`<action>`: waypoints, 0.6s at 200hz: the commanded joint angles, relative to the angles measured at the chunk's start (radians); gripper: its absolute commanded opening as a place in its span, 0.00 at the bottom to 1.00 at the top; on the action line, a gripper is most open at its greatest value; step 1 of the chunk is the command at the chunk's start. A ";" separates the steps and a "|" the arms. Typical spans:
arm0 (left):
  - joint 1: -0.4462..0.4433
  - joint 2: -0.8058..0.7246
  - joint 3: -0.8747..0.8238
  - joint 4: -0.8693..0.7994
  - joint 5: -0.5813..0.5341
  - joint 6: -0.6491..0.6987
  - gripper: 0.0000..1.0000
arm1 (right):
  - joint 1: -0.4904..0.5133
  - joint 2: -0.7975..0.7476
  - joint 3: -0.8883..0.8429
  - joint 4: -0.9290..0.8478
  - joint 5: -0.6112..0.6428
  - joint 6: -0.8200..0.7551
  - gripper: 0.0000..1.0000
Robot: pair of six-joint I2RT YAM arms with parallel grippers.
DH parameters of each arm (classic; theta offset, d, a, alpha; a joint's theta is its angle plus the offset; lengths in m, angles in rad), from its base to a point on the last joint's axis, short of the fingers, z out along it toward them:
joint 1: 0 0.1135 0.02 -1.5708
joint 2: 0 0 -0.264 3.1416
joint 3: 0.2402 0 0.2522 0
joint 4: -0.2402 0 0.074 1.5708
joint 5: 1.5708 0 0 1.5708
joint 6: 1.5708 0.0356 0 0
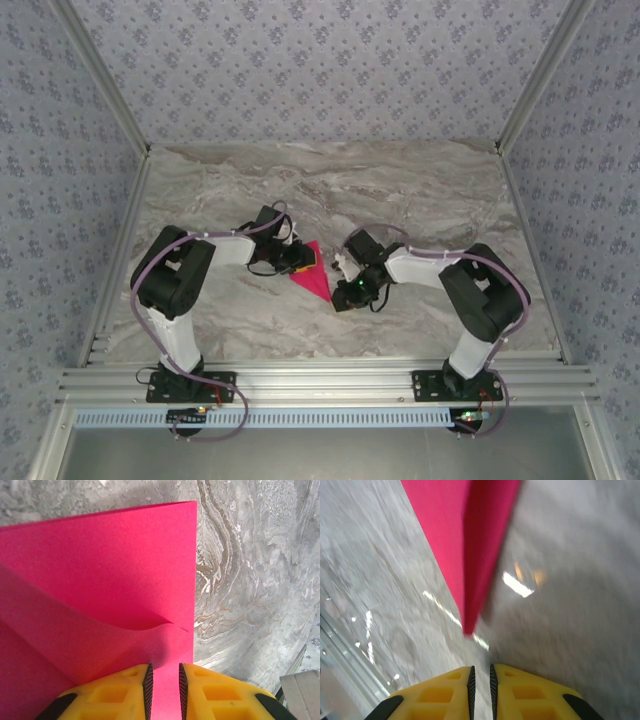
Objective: Fold a paper plane with a square sheet of paper (fold left side to right side)
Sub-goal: Fourth fold the wing at the center of the table.
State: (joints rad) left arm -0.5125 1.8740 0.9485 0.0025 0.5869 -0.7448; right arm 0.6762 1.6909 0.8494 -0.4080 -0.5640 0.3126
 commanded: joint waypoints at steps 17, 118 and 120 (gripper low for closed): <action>0.009 0.044 -0.030 -0.069 -0.115 0.021 0.23 | -0.036 -0.119 0.025 -0.077 -0.058 0.013 0.20; 0.001 0.031 -0.027 -0.047 -0.095 0.014 0.23 | -0.038 0.196 0.167 0.142 -0.052 0.116 0.08; 0.001 0.029 -0.027 -0.045 -0.094 0.013 0.23 | -0.040 0.198 0.164 0.139 -0.050 0.116 0.08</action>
State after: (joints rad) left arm -0.5129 1.8740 0.9489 0.0032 0.5873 -0.7452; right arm 0.6426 1.8450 1.0031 -0.2539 -0.6357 0.4118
